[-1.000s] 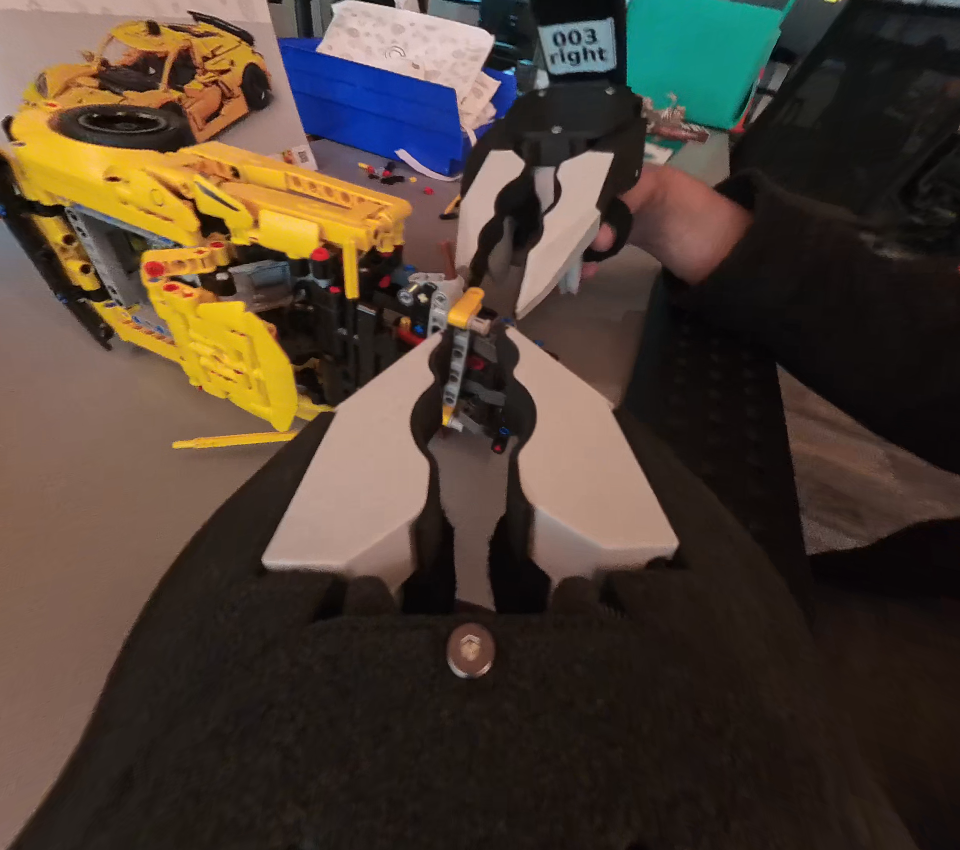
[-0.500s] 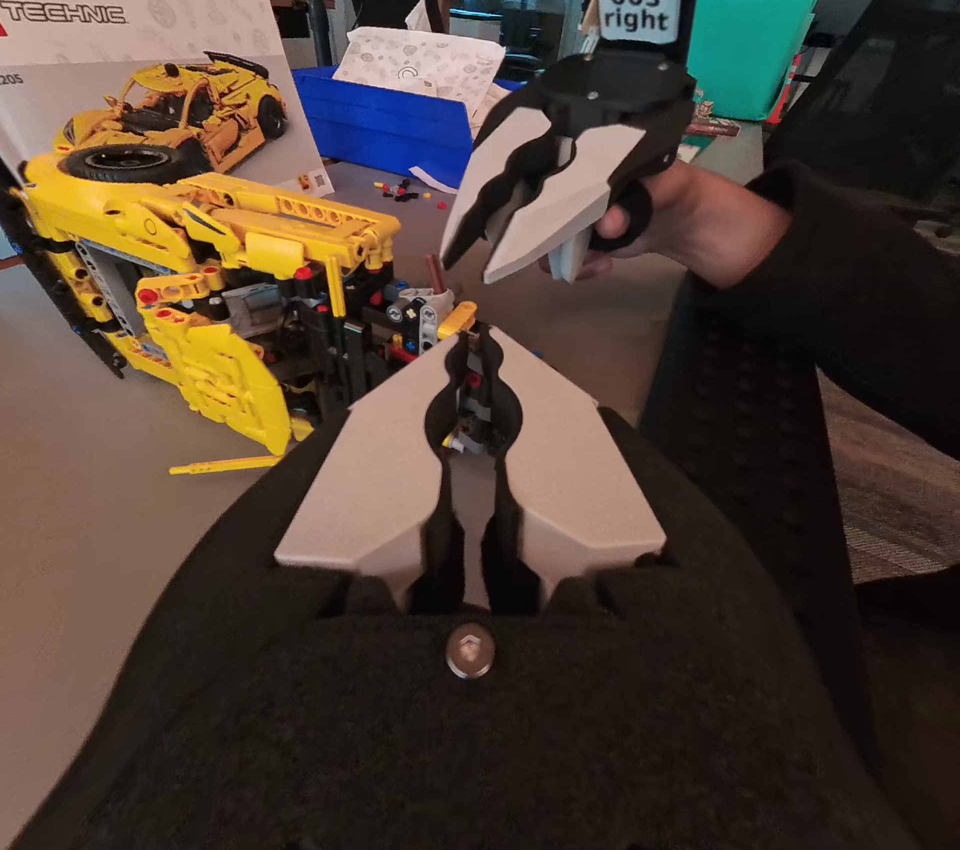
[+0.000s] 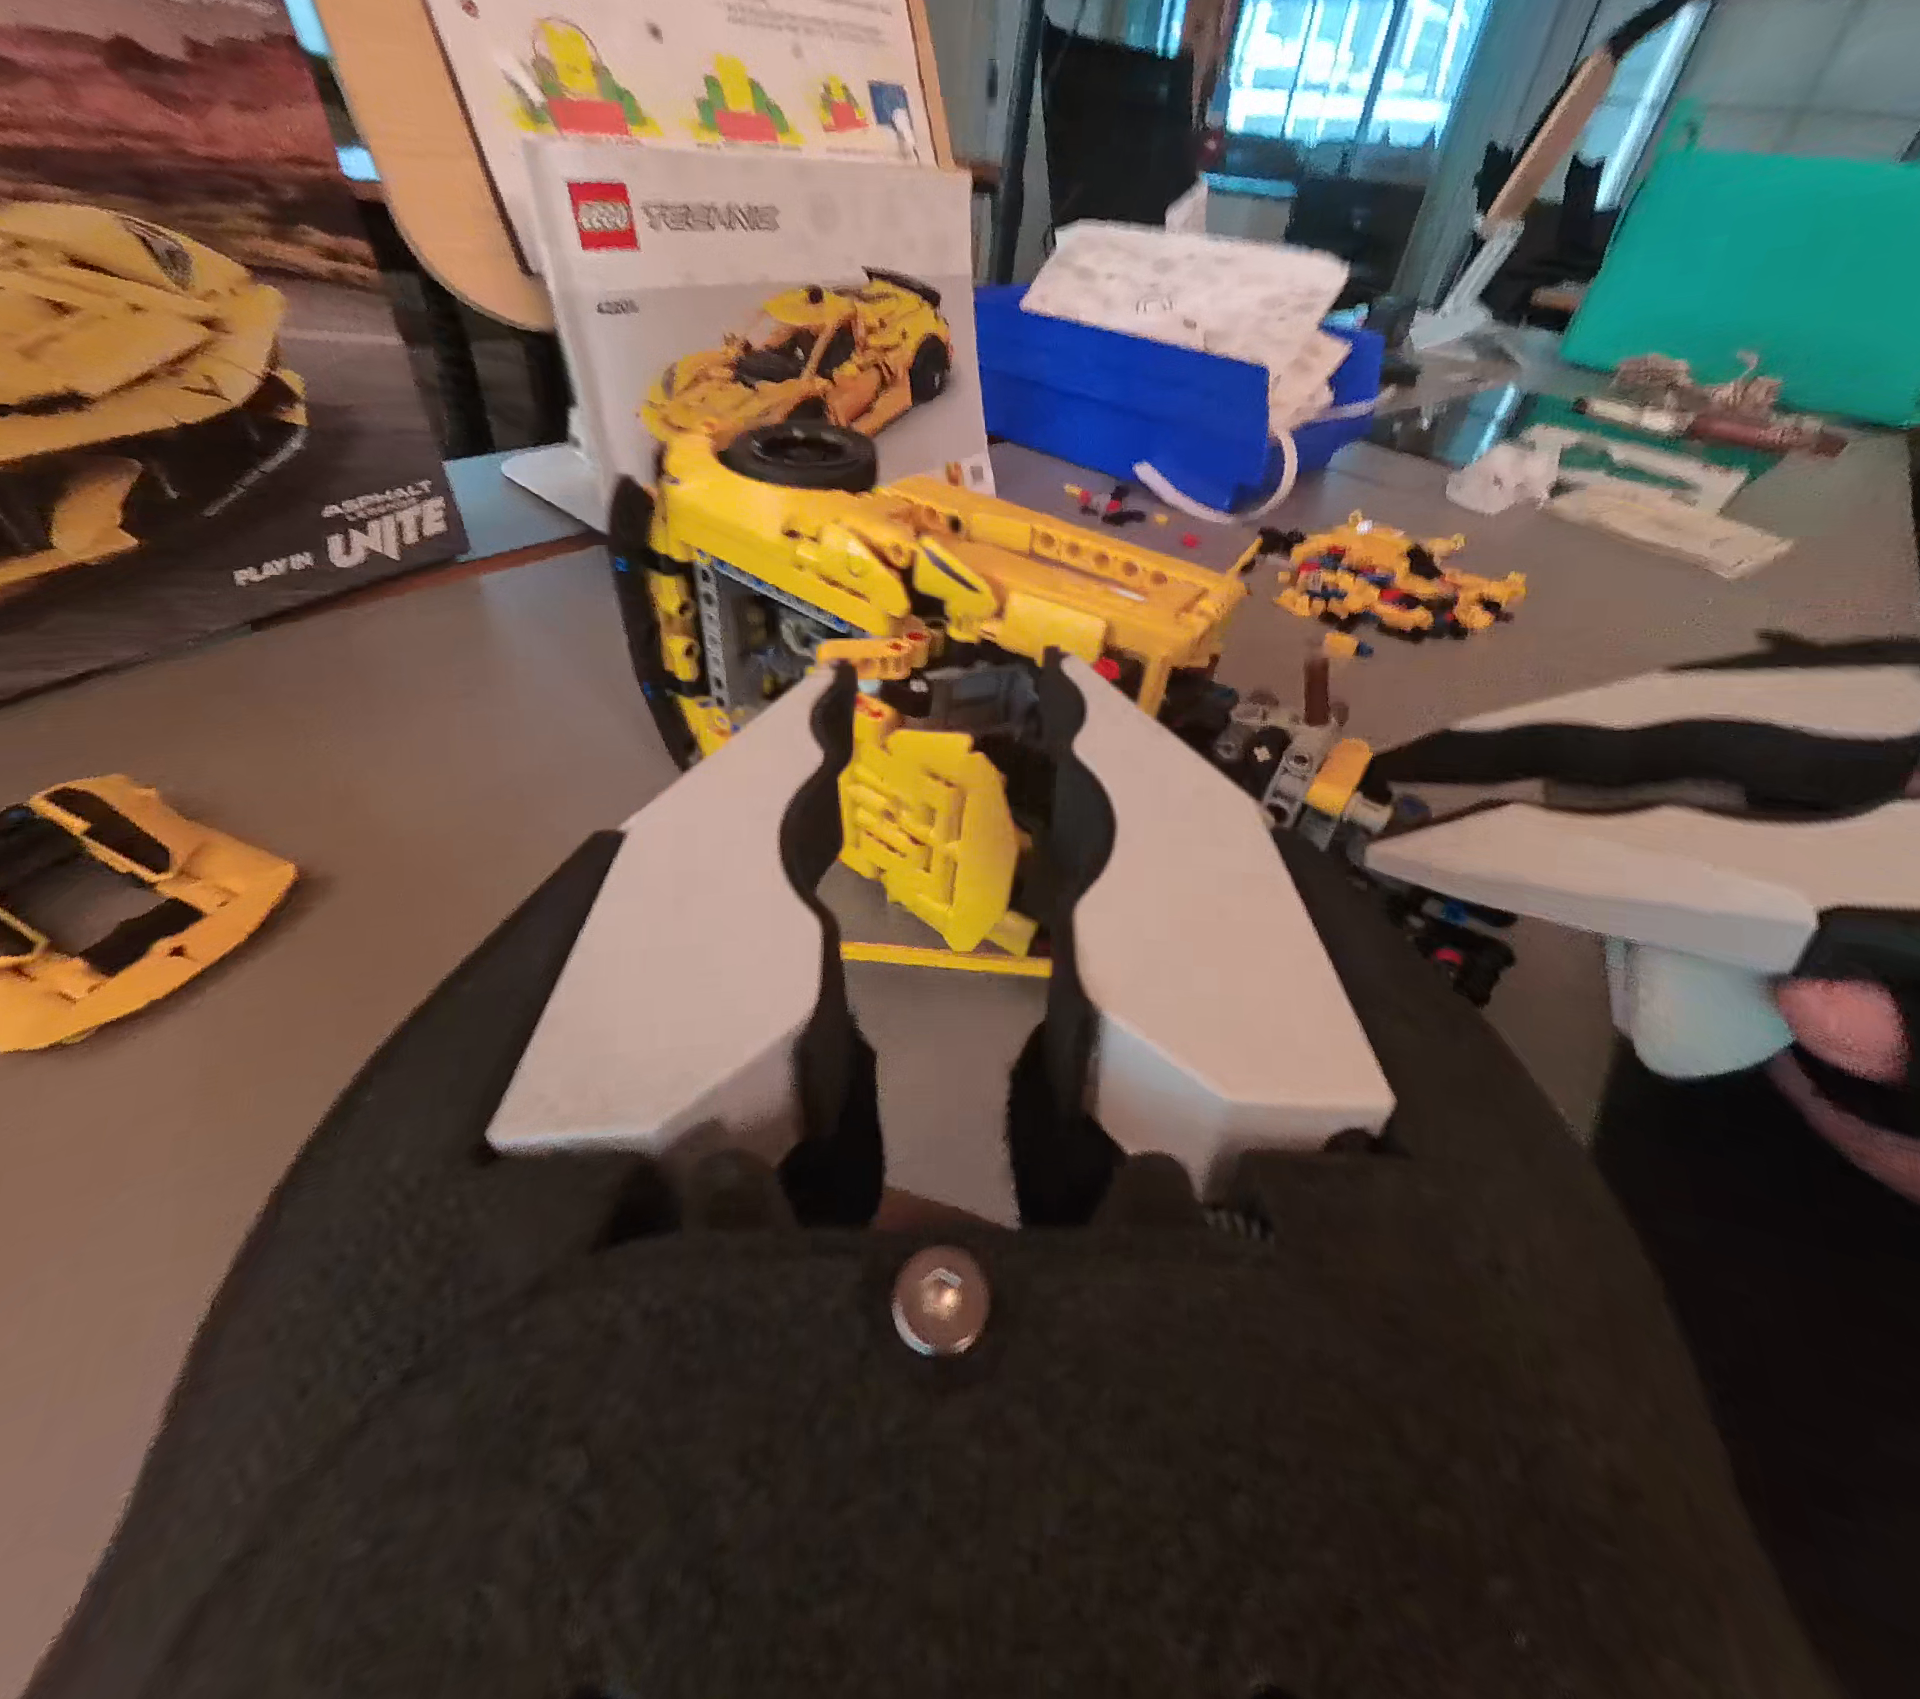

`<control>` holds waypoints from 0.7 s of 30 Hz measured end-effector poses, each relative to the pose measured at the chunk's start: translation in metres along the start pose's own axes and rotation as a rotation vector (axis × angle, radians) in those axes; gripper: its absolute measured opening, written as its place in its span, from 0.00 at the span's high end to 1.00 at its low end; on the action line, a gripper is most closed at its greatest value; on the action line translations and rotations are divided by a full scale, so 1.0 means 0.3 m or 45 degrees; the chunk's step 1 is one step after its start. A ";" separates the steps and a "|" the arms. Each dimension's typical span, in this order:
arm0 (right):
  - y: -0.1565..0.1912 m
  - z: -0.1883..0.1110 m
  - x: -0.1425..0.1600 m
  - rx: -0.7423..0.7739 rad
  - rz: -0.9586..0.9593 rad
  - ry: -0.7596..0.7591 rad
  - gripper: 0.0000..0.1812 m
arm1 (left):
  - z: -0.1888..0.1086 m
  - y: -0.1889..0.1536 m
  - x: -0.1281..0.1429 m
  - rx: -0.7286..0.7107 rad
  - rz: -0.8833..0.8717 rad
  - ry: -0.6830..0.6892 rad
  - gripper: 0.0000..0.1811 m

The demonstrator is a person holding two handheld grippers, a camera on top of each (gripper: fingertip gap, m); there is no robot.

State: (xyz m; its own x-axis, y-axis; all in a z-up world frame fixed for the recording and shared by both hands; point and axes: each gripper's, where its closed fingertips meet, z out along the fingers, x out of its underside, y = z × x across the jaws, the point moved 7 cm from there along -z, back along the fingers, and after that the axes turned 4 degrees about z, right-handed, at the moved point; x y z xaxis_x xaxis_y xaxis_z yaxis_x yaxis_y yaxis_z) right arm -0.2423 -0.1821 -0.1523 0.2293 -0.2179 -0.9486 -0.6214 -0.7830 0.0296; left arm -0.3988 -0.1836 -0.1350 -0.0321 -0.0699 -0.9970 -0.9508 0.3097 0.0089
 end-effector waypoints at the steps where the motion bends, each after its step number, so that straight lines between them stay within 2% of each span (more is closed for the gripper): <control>1: 0.003 0.005 -0.003 0.023 -0.019 0.008 0.85 | 0.012 -0.018 0.009 0.008 0.055 0.036 0.80; 3: 0.004 0.006 -0.008 0.066 -0.035 -0.007 0.86 | 0.014 -0.066 0.011 0.036 0.196 0.062 0.80; 6: 0.011 -0.025 -0.012 0.119 -0.059 -0.085 0.90 | -0.008 -0.125 0.003 0.055 0.347 0.009 0.91; 10: 0.028 -0.014 -0.004 0.119 -0.073 -0.079 0.91 | 0.026 -0.156 0.031 0.166 0.287 0.112 0.88; 15: 0.041 0.002 -0.005 0.114 -0.098 -0.073 0.92 | 0.068 -0.108 0.063 0.132 0.197 0.223 0.83; 21: 0.054 0.001 -0.004 0.131 -0.101 -0.067 0.90 | 0.097 -0.104 0.054 0.233 0.153 0.179 0.85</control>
State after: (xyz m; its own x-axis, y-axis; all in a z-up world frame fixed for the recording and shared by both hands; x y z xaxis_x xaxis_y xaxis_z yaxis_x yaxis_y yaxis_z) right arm -0.2529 -0.1943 -0.1507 0.2427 -0.1245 -0.9621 -0.6772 -0.7319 -0.0761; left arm -0.3606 -0.1669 -0.1537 -0.1963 -0.1492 -0.9691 -0.8663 0.4894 0.1001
